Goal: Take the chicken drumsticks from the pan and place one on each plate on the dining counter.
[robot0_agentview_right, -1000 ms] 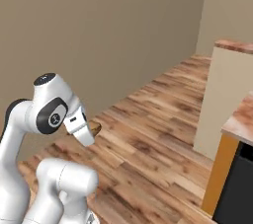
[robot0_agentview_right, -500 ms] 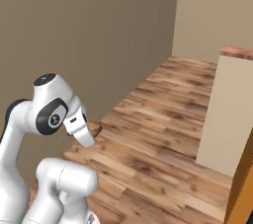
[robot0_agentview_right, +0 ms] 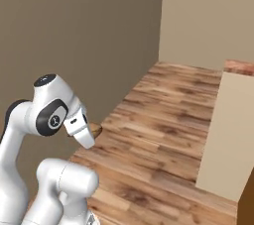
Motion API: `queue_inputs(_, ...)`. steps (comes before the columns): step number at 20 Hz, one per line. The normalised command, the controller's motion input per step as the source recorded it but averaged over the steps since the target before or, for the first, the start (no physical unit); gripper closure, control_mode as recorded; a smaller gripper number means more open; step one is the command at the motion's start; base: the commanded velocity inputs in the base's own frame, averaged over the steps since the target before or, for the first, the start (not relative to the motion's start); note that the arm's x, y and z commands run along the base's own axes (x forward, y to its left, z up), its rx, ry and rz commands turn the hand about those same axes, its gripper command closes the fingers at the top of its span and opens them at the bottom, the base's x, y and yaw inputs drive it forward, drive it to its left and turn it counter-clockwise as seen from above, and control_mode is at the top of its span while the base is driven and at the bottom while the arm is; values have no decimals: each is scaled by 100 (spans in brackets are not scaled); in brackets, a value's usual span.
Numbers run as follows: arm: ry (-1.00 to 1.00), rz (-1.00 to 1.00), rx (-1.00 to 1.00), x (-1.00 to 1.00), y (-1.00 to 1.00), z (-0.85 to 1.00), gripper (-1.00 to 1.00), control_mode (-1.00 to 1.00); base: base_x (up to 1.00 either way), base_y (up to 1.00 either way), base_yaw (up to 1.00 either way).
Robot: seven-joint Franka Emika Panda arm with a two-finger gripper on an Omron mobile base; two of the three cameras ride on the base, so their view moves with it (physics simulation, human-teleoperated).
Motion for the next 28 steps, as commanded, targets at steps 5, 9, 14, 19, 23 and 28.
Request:
queue_inputs(5,0,0,0,0,0,0,100,100,100,22,-30)
queue_inputs(9,0,0,0,0,0,0,100,100,100,29,-29)
queue_inputs(14,0,0,0,0,0,0,100,100,100,34,-29)
queue_inputs(19,0,0,0,0,0,0,100,100,100,35,-30)
queue_inputs(23,0,0,0,0,0,0,100,100,100,44,-41)
queue_inputs(28,0,0,0,0,0,0,100,100,100,46,-44)
